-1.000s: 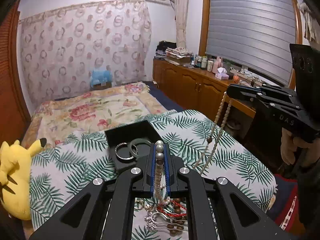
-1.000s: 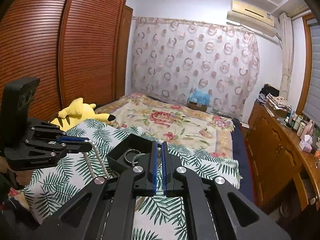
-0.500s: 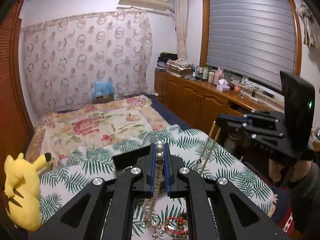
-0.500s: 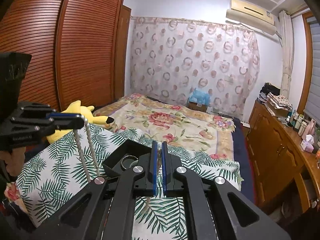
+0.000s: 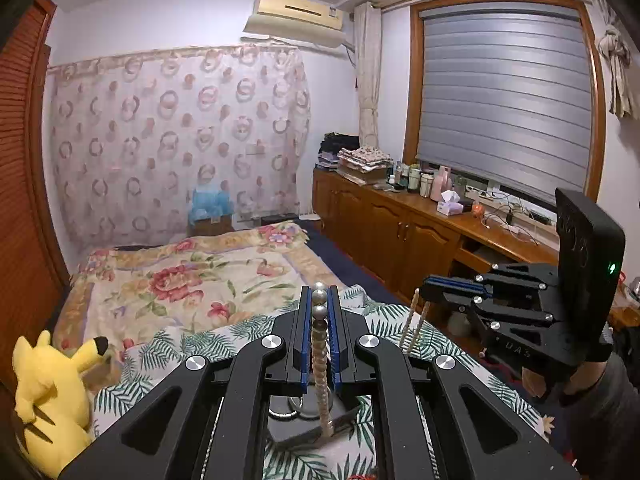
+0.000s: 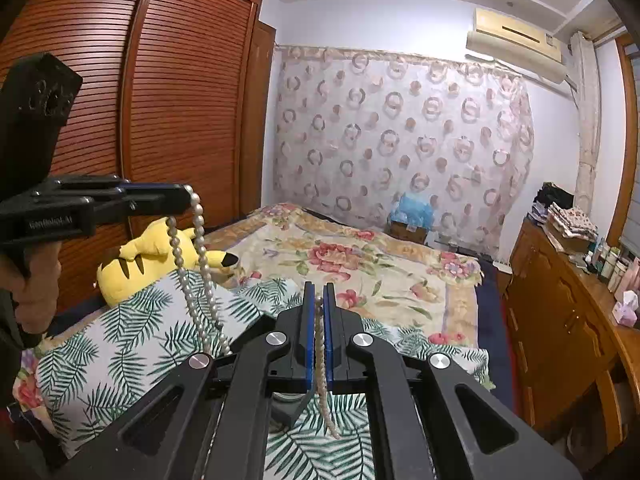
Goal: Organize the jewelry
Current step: 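Carry the pearl necklace into the black box and open the left gripper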
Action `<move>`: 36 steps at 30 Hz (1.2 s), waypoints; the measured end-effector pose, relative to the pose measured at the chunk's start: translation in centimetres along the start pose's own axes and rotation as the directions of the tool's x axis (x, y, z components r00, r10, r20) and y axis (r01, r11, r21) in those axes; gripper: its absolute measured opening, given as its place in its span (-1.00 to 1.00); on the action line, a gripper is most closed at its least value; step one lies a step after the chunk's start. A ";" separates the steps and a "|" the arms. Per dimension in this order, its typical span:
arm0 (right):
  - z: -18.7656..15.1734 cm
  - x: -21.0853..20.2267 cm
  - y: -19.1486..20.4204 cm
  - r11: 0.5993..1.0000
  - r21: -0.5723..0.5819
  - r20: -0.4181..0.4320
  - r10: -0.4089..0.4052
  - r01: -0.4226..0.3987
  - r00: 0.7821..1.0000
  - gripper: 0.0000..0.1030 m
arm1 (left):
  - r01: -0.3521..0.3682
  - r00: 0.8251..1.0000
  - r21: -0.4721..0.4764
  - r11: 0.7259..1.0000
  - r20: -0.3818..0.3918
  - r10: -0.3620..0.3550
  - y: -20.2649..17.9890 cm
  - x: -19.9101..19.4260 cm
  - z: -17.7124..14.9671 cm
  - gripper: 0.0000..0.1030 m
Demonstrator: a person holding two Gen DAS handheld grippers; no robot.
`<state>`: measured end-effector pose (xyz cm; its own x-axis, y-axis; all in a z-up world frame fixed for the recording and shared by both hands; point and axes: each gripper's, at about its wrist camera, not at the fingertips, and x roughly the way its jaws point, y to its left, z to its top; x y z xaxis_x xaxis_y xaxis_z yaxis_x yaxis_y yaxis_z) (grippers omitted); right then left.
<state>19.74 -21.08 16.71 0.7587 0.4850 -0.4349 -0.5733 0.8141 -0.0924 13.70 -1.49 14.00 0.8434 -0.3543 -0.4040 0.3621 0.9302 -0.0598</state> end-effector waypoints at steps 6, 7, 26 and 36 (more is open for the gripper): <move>1.6 1.5 -0.4 1.000 -0.010 0.013 0.029 -0.029 0.999 -0.91 | -0.007 0.999 -0.008 1.000 -0.039 0.006 1.0 2.6 -0.3 -0.87; 1.8 1.8 -0.4 0.999 -0.011 0.015 0.034 -0.034 0.999 -0.91 | -0.004 0.999 -0.014 1.000 -0.047 0.004 1.3 3.0 -0.4 -0.87; 2.8 10.4 -0.2 0.999 -0.036 -0.023 0.006 -0.007 1.000 -0.91 | -0.010 0.978 -0.069 0.998 -0.209 -0.005 3.3 8.2 -8.3 -0.87; -1.1 14.7 -0.1 1.000 -0.001 -0.142 0.026 -0.026 0.990 -0.91 | -0.039 0.968 -0.079 0.996 -0.249 0.018 3.3 8.8 -10.8 -0.86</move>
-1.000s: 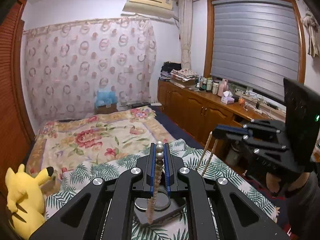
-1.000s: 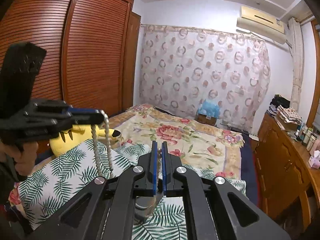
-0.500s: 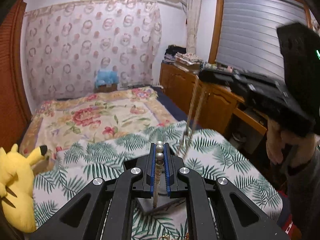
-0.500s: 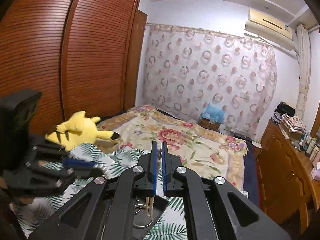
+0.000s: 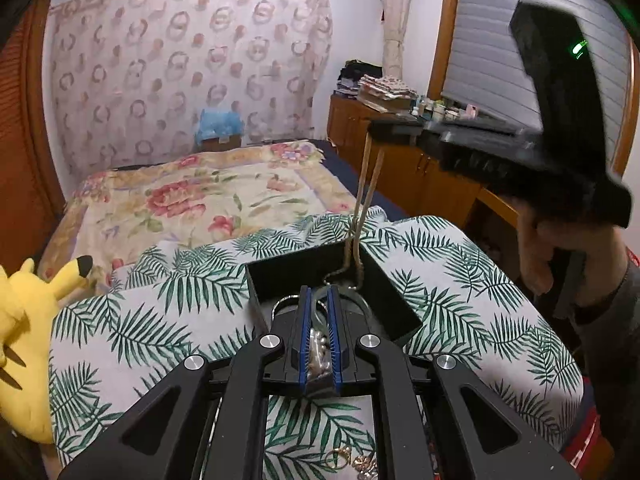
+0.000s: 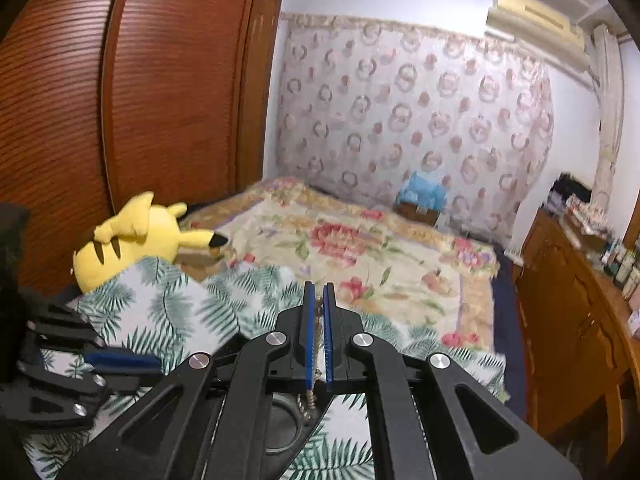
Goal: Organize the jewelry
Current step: 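Carry the pearl necklace into the black box and open the left gripper, then withdraw both grippers from the box back toward the pile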
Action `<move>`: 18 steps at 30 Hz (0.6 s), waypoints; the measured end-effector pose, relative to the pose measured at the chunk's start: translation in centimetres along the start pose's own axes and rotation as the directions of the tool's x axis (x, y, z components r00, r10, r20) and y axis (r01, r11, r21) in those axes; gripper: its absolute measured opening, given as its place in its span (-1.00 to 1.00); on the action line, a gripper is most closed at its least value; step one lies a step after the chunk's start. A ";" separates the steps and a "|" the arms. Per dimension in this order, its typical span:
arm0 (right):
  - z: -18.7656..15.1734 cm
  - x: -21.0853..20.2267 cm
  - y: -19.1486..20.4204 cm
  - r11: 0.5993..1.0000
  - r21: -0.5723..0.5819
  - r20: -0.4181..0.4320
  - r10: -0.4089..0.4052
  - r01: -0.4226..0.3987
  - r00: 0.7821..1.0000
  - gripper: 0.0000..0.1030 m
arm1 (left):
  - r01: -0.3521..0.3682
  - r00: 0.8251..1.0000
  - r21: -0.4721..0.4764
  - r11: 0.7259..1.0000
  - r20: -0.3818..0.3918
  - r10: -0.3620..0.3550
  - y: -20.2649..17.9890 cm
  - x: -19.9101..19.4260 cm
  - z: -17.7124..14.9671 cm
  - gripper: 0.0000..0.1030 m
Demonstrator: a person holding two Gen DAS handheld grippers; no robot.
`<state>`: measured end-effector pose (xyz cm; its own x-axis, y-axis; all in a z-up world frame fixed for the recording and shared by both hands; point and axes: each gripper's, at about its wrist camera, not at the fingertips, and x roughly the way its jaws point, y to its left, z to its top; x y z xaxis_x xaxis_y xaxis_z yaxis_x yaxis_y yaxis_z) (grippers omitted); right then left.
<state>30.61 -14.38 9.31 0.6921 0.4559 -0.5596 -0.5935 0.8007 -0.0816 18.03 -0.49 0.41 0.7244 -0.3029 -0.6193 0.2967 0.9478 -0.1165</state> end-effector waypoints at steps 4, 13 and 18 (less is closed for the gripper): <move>-1.6 1.4 0.4 1.000 0.021 -0.042 0.020 -0.019 0.999 -0.90 | -0.018 1.000 -0.006 1.000 -0.005 0.018 0.2 -0.4 -0.8 -0.85; -3.2 1.1 0.9 0.998 0.062 -0.064 0.028 -0.024 0.998 -0.87 | -0.055 0.998 -0.012 0.998 -0.007 0.055 -0.2 -1.7 -3.0 -0.32; -4.3 -0.5 1.2 0.996 0.085 -0.056 0.044 -0.039 0.997 -0.82 | -0.059 0.998 -0.020 0.998 -0.010 0.059 -0.6 -2.7 -4.5 -0.16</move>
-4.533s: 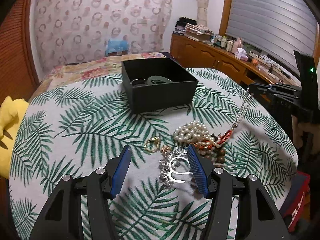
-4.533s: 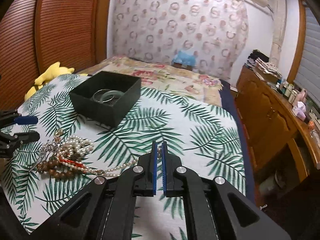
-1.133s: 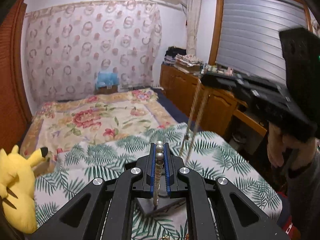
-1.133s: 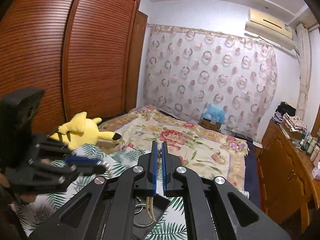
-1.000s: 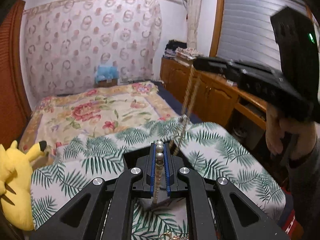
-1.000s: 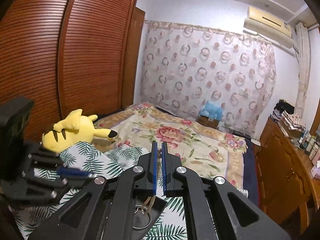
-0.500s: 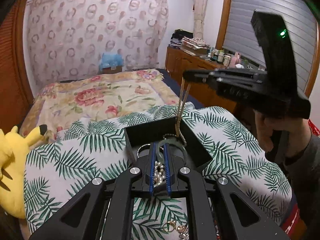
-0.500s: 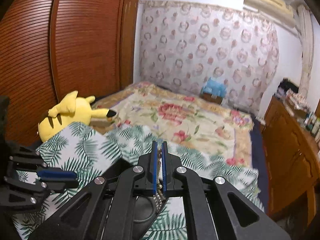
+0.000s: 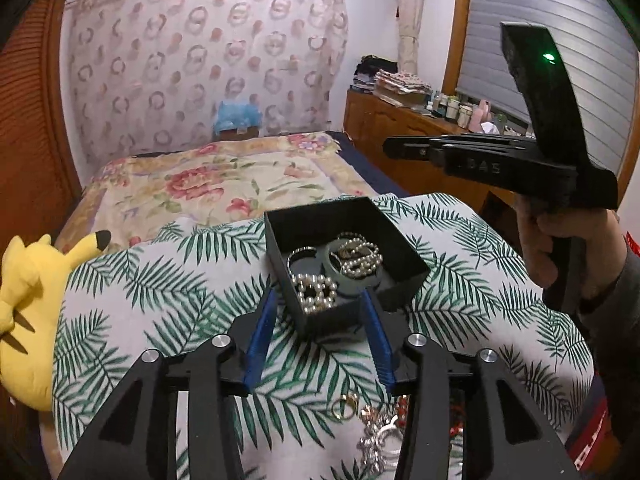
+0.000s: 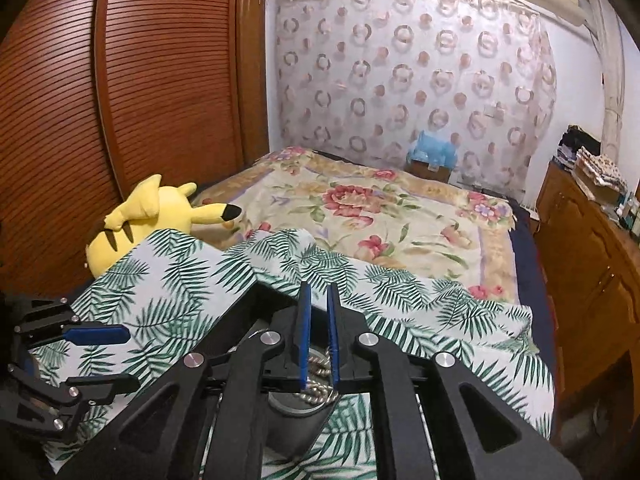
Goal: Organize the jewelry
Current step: 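Withdraw both grippers from the box back toward the pile, then grasp the red-cord bead bracelet with the right gripper while the left approaches the hairpins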
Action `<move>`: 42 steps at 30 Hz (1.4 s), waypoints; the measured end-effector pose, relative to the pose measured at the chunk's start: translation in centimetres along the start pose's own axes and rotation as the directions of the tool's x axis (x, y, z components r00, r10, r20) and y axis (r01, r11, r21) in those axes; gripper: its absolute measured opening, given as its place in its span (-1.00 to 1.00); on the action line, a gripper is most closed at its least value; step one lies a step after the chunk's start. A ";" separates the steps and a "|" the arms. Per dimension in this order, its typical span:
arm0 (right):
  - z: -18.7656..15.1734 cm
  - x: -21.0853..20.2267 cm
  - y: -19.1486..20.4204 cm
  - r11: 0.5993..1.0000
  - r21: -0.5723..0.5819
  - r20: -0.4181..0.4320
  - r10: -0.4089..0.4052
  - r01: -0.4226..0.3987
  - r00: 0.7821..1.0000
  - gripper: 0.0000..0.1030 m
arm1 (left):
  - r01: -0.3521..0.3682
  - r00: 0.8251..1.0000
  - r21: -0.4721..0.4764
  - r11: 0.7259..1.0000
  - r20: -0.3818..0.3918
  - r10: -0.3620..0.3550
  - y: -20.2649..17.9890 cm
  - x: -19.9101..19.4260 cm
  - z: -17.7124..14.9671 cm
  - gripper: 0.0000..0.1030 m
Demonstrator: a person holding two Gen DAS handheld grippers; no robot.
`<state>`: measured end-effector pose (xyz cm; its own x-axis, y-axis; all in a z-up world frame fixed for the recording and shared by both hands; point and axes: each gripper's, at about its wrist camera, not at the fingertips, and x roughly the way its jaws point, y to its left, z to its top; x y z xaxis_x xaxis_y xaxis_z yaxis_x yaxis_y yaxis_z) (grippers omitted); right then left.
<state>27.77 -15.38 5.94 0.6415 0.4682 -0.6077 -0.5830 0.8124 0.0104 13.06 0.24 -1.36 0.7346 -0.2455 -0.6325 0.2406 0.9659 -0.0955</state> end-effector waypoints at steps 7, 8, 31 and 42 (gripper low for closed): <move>-4.3 -3.7 1.7 0.999 0.004 0.002 0.032 -0.032 0.999 -0.82 | -0.010 1.000 0.007 1.000 0.003 0.010 -0.8 -1.4 -2.1 -0.02; -4.8 -4.1 1.9 0.999 0.008 -0.001 0.039 -0.039 0.999 -0.82 | -0.009 1.000 0.002 1.000 0.003 0.009 -0.9 -1.7 -2.7 -0.01; -13.2 -4.1 9.3 0.983 -0.010 -0.200 0.179 -0.185 0.963 -0.55 | -0.078 0.996 -0.071 0.994 -0.055 0.074 1.0 -4.1 -9.6 0.26; -13.9 -1.9 11.5 0.976 -0.069 -0.313 0.175 -0.206 0.934 -0.55 | -0.056 0.996 -0.065 0.996 -0.075 0.051 0.5 -3.7 -10.7 0.27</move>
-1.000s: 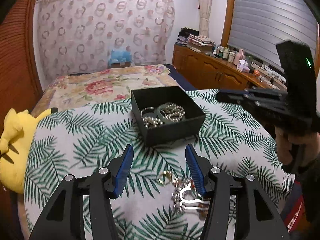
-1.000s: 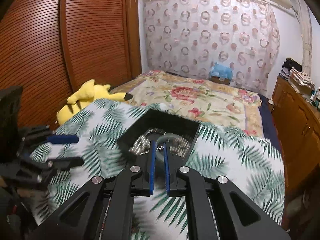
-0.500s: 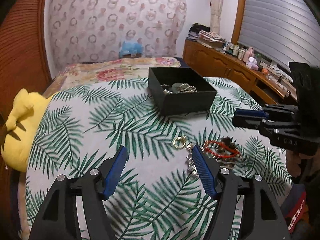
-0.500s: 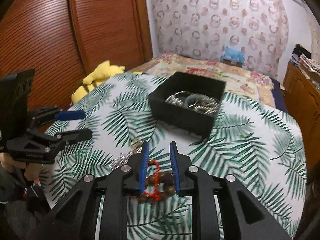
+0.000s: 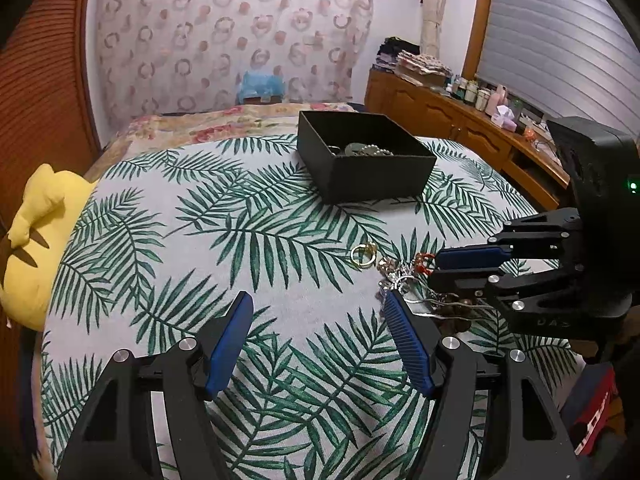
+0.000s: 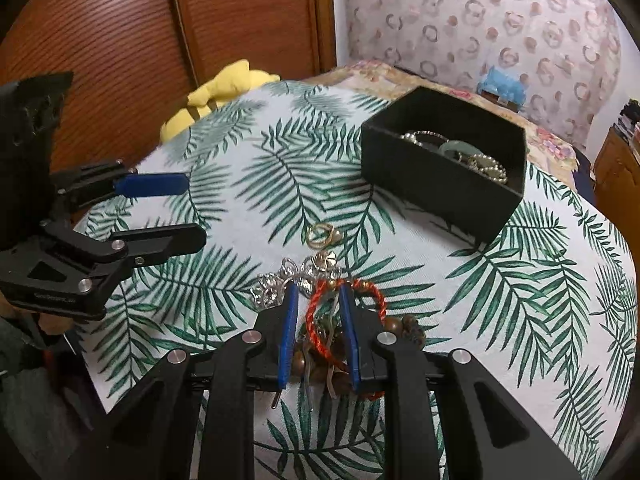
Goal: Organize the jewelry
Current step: 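Grasp the red-cord bead bracelet with the right gripper while the left approaches the hairpins, then close the left gripper on the silver hairpins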
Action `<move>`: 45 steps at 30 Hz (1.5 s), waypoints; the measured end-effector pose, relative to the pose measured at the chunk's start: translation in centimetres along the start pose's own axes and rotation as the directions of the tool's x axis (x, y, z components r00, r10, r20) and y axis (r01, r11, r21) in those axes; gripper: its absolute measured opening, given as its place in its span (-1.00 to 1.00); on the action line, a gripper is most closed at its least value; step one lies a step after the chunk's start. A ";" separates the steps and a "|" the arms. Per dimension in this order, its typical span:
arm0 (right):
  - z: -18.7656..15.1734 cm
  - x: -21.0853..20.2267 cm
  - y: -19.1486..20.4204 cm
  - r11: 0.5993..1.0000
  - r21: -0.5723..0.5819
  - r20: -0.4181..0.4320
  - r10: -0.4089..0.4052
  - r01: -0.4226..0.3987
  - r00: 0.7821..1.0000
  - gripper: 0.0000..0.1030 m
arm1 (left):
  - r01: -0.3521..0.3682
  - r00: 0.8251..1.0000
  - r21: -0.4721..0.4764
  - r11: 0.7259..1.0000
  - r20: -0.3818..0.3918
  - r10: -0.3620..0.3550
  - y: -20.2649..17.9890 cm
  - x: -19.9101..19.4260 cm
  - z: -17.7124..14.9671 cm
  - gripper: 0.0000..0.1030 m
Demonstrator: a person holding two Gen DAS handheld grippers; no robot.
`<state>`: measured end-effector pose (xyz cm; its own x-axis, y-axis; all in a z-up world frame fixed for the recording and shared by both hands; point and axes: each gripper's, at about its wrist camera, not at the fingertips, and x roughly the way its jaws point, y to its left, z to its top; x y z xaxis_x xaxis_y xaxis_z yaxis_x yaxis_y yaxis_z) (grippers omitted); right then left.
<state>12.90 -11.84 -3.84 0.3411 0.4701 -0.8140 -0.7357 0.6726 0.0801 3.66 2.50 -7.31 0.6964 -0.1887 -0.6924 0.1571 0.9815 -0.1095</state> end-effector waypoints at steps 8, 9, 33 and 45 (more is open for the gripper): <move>-0.1 -0.5 -0.3 1.000 -0.006 0.017 0.030 -0.030 0.999 -0.93 | 0.026 0.999 0.010 1.000 -0.023 -0.026 -0.9 0.9 -0.1 0.27; -0.1 -1.0 -0.4 1.000 -0.005 0.031 0.021 -0.020 0.999 -0.93 | 0.028 0.999 0.011 1.000 -0.027 -0.027 -1.0 1.0 -0.1 0.27; -1.1 -5.6 -3.2 0.997 0.060 0.166 -0.051 0.042 0.985 -0.93 | 0.135 0.985 0.063 0.989 -0.120 -0.127 -3.5 5.8 1.3 -0.03; -1.9 -5.5 -3.7 0.996 0.076 0.161 -0.054 0.042 0.985 -0.93 | 0.105 0.992 0.095 0.990 -0.085 -0.097 -4.2 5.1 1.0 -0.72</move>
<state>12.66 -18.02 -0.78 0.4705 0.5191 -0.7136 -0.6741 0.7332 0.0888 7.23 -2.58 -9.71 0.6158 -0.2794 -0.7367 0.2947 0.9488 -0.1135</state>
